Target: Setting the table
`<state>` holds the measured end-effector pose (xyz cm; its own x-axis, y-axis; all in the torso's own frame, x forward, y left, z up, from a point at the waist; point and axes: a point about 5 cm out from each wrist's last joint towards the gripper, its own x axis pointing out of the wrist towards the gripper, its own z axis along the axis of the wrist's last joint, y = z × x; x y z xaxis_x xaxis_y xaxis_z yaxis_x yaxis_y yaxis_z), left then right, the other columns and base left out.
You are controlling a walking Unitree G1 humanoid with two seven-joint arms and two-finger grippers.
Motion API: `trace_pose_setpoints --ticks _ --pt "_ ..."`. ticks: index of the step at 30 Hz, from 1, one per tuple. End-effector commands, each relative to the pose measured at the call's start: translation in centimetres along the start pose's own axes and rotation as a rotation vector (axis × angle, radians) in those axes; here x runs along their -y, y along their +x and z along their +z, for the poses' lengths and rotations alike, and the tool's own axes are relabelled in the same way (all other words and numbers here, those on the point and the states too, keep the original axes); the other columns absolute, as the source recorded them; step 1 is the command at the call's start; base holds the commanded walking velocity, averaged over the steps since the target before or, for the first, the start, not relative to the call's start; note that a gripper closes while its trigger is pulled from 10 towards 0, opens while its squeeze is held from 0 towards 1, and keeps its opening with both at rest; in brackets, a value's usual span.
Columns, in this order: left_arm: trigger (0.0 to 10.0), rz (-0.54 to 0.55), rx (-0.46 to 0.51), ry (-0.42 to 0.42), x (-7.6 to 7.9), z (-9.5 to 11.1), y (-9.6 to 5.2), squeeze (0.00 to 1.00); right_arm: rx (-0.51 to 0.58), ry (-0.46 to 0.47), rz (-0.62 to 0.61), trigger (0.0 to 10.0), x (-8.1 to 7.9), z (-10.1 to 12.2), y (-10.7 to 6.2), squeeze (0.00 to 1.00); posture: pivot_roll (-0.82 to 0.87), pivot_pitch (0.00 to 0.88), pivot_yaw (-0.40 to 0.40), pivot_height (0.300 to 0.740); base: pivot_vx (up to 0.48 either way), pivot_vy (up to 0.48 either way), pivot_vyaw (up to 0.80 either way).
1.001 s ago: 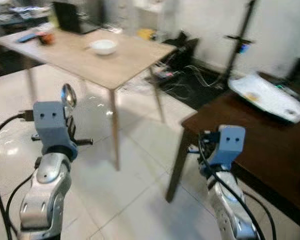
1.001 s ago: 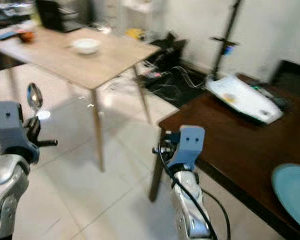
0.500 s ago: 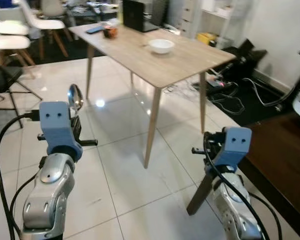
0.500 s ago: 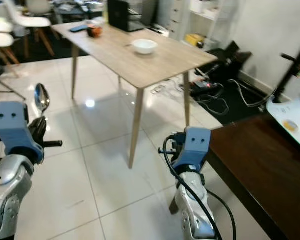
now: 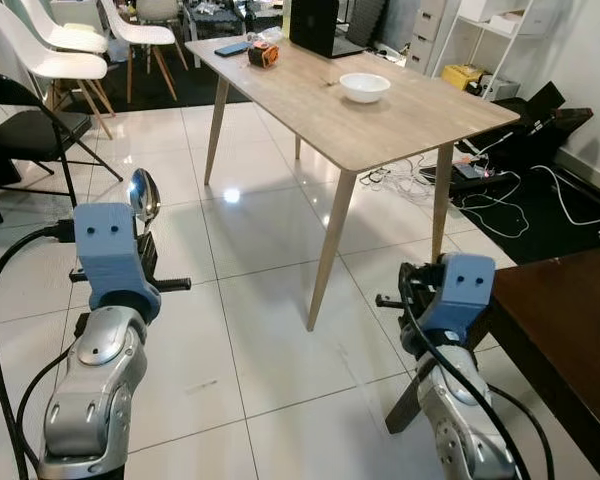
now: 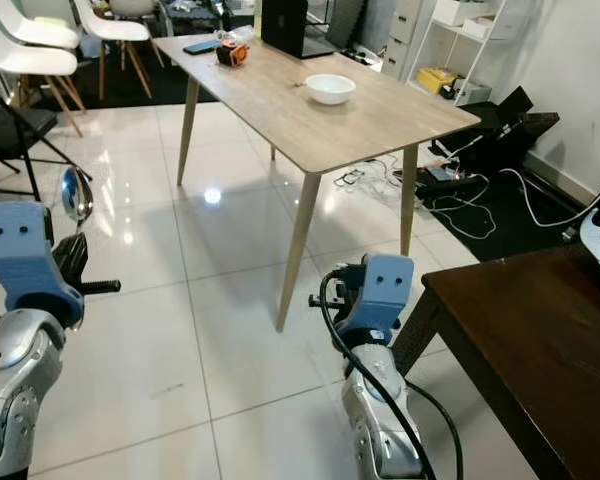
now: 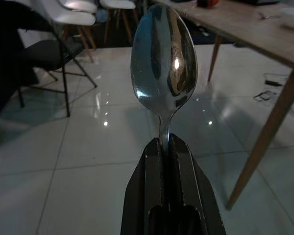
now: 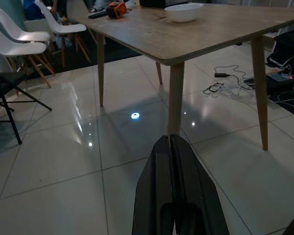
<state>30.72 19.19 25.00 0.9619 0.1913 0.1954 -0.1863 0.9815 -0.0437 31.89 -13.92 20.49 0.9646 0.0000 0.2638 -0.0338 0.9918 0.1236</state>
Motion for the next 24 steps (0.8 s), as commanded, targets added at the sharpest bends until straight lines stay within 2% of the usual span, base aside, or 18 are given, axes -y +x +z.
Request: trace_pose_setpoints --ticks 1,8,24 --pt "10.0 0.019 -0.020 0.000 -0.33 -0.33 0.04 0.00 -0.004 0.011 -0.008 10.0 0.23 -0.03 -0.17 0.00 0.03 0.133 0.008 0.740 0.000 0.000 0.00" --pt "10.0 0.049 -0.012 0.009 -0.66 -0.26 0.10 0.00 0.002 0.005 0.007 10.0 0.00 0.06 -0.24 0.00 0.03 0.135 0.007 0.740 0.089 0.000 0.00" --pt "10.0 0.075 -0.031 0.020 -1.00 -0.61 0.09 0.00 -0.005 -0.009 0.026 10.0 -0.21 -0.08 -0.34 0.00 0.03 0.139 0.003 0.740 0.428 0.000 0.00"
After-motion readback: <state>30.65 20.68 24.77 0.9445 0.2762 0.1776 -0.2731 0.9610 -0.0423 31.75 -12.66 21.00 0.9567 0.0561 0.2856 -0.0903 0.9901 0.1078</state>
